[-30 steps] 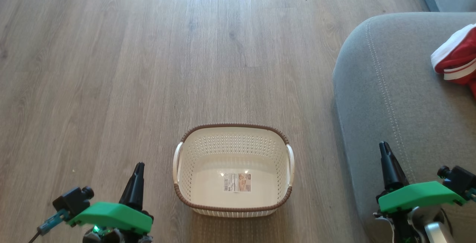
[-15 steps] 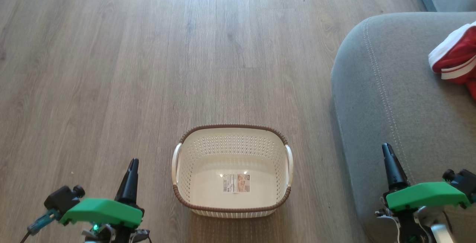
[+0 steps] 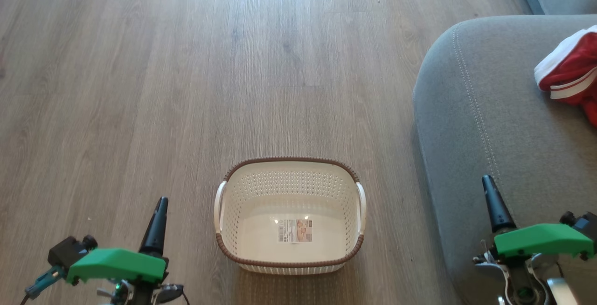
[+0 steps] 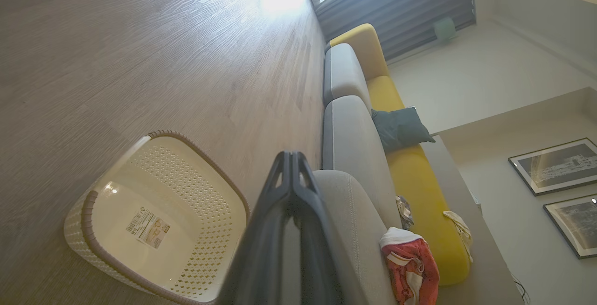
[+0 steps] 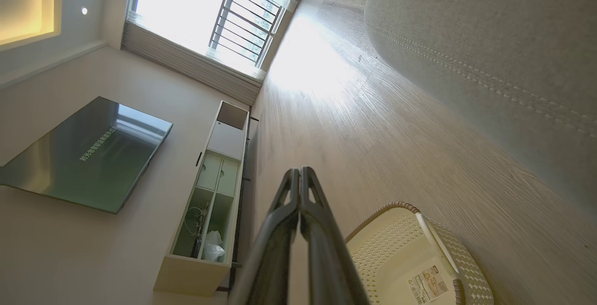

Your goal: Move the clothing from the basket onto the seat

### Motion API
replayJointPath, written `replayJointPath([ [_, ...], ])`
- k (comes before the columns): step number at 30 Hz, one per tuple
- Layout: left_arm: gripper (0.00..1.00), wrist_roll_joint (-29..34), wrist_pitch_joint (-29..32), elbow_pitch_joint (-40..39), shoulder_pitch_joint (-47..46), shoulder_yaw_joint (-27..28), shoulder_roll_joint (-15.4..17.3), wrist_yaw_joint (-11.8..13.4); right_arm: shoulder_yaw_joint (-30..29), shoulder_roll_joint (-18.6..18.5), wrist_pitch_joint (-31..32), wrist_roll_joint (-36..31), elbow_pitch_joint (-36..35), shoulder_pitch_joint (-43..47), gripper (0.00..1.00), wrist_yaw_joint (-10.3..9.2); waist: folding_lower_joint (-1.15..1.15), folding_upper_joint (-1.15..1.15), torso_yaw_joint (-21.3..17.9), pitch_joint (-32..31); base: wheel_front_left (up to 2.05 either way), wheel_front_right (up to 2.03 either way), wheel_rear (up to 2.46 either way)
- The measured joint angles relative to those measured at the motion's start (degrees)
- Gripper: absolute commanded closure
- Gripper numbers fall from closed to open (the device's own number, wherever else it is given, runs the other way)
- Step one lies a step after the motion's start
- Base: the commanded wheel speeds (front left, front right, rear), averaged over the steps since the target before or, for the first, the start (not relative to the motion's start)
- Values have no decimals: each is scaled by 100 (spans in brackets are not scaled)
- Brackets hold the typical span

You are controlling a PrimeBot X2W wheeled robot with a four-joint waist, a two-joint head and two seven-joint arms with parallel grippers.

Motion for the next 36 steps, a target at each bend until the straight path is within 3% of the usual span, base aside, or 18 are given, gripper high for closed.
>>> replayJointPath([
  [36,100,-2090,595,54,-218,423,-3,-175,-363,45,605,2102,54,-160,100,-1,0,0,-91,-45,0,0,0],
])
